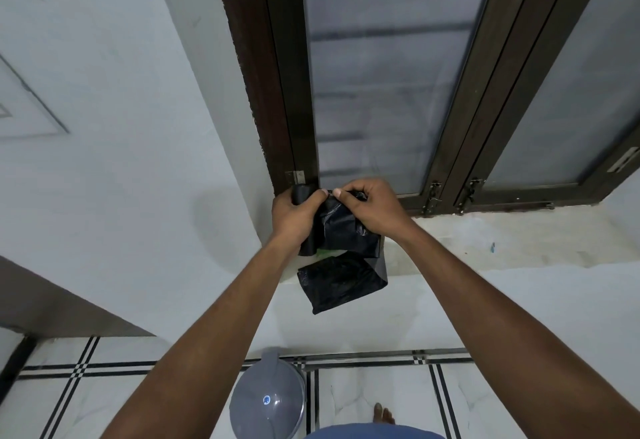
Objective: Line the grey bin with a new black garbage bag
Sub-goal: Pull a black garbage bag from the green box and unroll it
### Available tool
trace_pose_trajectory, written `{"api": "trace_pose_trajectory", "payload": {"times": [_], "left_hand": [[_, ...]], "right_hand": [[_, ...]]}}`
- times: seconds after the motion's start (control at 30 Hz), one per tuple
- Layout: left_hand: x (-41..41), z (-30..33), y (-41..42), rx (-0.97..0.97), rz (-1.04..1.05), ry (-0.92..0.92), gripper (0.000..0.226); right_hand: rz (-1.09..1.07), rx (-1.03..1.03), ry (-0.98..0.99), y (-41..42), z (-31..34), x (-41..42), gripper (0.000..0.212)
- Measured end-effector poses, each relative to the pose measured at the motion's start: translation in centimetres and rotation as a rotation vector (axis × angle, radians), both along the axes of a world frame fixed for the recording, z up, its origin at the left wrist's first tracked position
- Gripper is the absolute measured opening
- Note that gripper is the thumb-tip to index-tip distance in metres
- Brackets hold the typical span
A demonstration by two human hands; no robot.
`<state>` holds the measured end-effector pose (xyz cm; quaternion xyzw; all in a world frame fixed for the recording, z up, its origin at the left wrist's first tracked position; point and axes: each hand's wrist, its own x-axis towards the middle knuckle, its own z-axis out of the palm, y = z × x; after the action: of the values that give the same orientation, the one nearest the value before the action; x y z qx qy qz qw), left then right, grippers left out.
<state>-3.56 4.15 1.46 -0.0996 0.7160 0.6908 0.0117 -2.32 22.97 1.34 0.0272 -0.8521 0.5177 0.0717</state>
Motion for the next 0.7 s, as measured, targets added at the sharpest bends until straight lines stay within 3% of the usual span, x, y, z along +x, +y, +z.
{"api": "trace_pose_trajectory", "payload": {"times": [0.1, 0.2, 0.27, 0.37, 0.47, 0.57, 0.7], "left_hand": [[-0.5, 0.4, -0.3, 0.014, 0.139, -0.067, 0.021], [-1.1, 0.7, -0.5, 0.015, 0.042, -0.054, 0.029], [-1.4, 1.0, -0.8, 0.017, -0.005, -0.052, 0.041], [-1.5, 0.8, -1.4, -0.009, -0.033, -0.043, 0.043], [-1.5, 0.3, -1.7, -0.051, -0.113, -0.02, 0.047], [-1.3, -0.2, -1.7, -0.116, -0.132, 0.034, 0.033], [-1.1, -0.5, -0.9, -0.072, -0.08, 0.036, 0.033]], "right_hand": [[-0.078, -0.052, 0.008, 0.1, -0.5, 0.1, 0.017], [-0.084, -0.155, -0.042, -0.2, -0.2, 0.4, 0.024], [-0.038, -0.222, -0.142, 0.0, 0.5, 0.8, 0.033], [0.045, -0.162, -0.346, 0.7, 0.9, 1.4, 0.046], [0.061, -0.107, -0.351, 1.1, 0.6, 1.4, 0.032], [0.019, -0.153, -0.302, 0.8, 0.0, 1.4, 0.013], [-0.03, -0.224, -0.284, 0.5, -0.8, 1.8, 0.01]]}}
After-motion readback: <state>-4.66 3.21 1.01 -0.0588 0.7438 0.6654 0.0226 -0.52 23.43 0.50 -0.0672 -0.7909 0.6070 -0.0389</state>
